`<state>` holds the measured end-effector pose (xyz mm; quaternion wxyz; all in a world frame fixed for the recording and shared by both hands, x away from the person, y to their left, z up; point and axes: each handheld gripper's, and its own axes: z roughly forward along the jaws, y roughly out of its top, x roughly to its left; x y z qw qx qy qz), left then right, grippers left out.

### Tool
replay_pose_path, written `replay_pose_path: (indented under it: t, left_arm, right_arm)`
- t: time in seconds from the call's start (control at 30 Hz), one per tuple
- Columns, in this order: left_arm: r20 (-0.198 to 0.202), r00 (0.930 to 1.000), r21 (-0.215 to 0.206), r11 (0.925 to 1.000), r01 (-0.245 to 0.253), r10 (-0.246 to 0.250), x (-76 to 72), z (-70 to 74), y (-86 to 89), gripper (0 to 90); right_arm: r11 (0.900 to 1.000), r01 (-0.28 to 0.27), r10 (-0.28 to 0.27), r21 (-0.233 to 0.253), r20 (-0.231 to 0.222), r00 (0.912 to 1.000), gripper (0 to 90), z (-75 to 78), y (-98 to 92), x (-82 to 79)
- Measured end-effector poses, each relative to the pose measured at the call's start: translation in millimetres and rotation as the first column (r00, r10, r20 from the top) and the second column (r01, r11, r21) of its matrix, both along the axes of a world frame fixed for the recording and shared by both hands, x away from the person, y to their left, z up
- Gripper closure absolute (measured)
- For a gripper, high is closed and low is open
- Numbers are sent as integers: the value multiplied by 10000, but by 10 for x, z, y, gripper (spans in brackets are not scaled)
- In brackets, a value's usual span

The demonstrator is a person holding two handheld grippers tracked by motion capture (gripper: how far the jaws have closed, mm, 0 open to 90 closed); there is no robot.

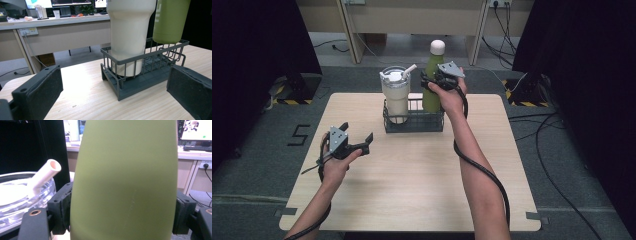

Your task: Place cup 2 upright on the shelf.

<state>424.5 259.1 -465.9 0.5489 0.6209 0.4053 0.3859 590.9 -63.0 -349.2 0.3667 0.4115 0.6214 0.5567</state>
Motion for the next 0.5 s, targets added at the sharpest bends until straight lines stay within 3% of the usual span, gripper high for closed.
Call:
replay_pose_path:
  t: [0.5]
  left_arm:
    - [-41,10000,59,10000,42,-42,0,-14,-19,0]
  right_arm:
    - [9997,195,-203,-169,-481,9986,232,-196,-11,90]
